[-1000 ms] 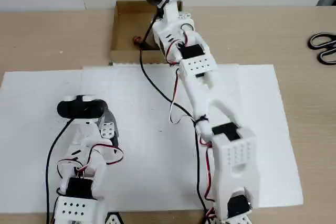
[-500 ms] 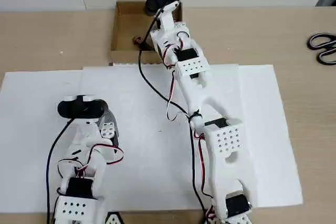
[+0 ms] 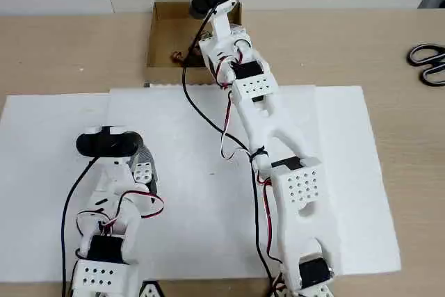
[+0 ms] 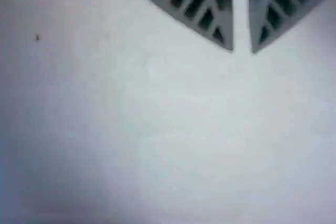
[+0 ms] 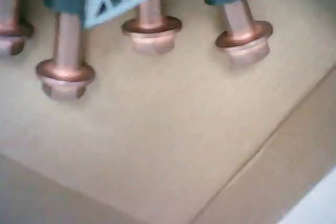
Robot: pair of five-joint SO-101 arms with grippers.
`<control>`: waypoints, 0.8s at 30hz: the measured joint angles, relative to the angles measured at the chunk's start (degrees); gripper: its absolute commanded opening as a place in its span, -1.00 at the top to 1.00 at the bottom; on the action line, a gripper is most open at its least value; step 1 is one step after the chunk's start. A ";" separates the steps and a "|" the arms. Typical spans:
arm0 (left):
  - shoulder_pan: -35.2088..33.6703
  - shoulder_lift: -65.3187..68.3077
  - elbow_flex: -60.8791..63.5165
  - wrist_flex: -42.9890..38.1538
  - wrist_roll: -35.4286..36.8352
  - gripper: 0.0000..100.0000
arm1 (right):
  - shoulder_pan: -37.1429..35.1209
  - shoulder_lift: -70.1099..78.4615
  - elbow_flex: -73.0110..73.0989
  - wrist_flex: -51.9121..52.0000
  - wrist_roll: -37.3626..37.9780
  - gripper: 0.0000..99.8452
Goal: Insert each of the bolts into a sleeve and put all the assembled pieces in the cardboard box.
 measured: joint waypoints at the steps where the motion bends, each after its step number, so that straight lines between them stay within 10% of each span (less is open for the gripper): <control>1: 0.00 0.00 0.00 0.00 0.00 0.99 | 0.00 0.00 0.00 0.00 0.00 0.65; 24: 0.00 0.00 0.00 0.00 0.00 0.99 | 2.99 -25.23 -2.11 30.86 0.00 0.99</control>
